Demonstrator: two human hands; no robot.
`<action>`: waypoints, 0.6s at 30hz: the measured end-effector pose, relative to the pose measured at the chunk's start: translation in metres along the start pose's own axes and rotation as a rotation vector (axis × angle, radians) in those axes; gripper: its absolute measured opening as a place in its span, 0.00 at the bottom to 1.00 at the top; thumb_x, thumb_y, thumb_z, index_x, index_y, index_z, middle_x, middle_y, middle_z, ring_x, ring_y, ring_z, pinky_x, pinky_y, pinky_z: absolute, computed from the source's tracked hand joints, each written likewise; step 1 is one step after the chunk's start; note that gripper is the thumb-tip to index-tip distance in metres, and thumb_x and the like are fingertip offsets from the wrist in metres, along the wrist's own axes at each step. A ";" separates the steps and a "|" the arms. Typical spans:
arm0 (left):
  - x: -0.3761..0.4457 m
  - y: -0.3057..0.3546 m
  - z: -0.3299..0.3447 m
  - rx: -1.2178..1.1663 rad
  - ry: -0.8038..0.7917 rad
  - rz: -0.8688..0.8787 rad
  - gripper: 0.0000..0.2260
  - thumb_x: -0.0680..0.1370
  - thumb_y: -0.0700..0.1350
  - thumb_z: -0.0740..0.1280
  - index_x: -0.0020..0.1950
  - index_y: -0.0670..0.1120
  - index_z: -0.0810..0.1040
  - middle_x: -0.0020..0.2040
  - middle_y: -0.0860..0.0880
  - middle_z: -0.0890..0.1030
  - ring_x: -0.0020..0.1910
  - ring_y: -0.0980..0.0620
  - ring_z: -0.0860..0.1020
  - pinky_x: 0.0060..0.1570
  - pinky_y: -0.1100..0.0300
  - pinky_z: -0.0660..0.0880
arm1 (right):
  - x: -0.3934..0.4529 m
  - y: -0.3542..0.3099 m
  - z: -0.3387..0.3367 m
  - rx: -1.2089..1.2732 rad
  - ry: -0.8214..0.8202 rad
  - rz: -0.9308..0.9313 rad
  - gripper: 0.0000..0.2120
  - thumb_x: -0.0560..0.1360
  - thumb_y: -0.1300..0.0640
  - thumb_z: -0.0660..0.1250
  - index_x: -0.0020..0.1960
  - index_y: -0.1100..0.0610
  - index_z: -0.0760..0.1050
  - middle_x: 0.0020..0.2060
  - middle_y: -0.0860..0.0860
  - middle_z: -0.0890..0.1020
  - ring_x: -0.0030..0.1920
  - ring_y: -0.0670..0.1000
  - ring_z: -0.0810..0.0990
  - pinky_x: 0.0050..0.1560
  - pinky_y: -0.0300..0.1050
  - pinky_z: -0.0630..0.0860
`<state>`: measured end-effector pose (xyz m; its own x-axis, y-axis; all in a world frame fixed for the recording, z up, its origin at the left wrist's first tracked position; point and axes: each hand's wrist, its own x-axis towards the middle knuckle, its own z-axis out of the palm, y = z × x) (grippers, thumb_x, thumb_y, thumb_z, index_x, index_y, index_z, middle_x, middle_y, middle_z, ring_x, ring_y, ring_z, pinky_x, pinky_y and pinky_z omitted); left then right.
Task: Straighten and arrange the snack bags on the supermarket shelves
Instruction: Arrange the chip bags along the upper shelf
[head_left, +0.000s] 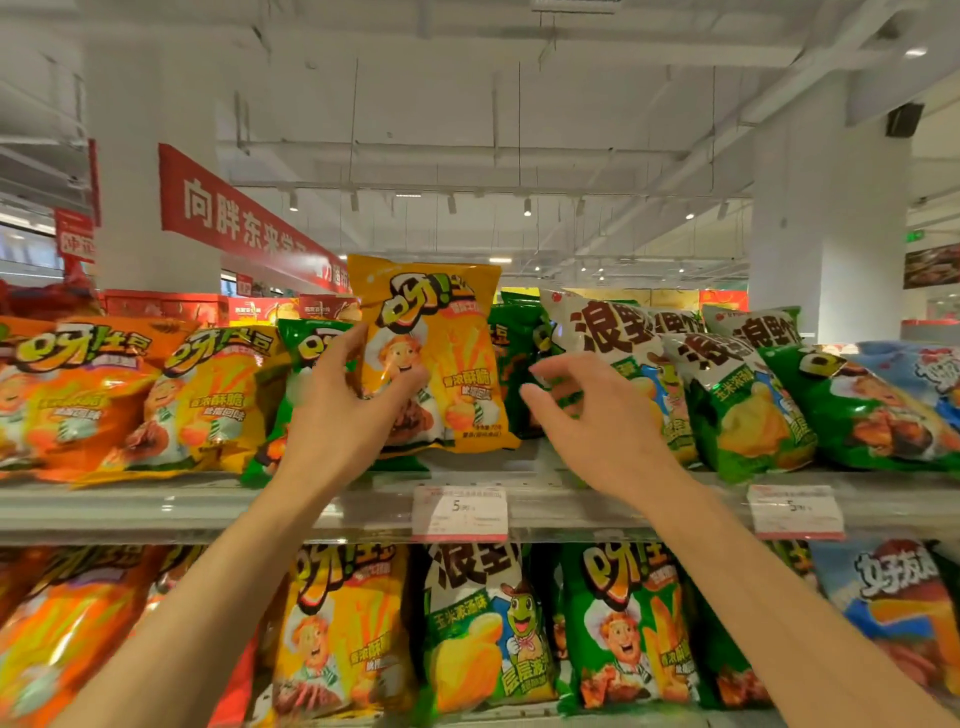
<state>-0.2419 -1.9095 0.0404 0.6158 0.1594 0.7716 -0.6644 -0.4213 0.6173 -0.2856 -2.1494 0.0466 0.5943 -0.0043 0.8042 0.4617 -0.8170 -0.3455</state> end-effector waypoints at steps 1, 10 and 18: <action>0.000 -0.002 -0.009 -0.004 0.002 0.000 0.36 0.74 0.61 0.75 0.79 0.56 0.66 0.64 0.63 0.76 0.54 0.72 0.75 0.48 0.72 0.67 | 0.003 -0.012 0.009 0.072 -0.071 0.013 0.17 0.80 0.43 0.65 0.66 0.46 0.75 0.57 0.42 0.79 0.52 0.39 0.78 0.52 0.38 0.76; 0.005 -0.034 -0.107 0.016 0.076 -0.036 0.36 0.74 0.65 0.74 0.78 0.58 0.66 0.63 0.65 0.75 0.64 0.56 0.75 0.54 0.62 0.73 | 0.029 -0.081 0.075 0.427 -0.292 0.045 0.13 0.82 0.47 0.63 0.66 0.47 0.76 0.59 0.43 0.81 0.58 0.43 0.80 0.63 0.44 0.77; 0.006 -0.056 -0.164 0.081 0.111 -0.066 0.36 0.74 0.60 0.76 0.79 0.57 0.66 0.72 0.55 0.75 0.68 0.51 0.76 0.68 0.47 0.74 | 0.047 -0.088 0.135 0.168 -0.395 0.340 0.36 0.79 0.33 0.59 0.73 0.60 0.67 0.62 0.58 0.80 0.53 0.52 0.77 0.51 0.47 0.72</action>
<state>-0.2706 -1.7386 0.0356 0.6034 0.2852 0.7447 -0.5850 -0.4764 0.6564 -0.2094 -2.0001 0.0491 0.9155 -0.0087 0.4023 0.2802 -0.7038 -0.6528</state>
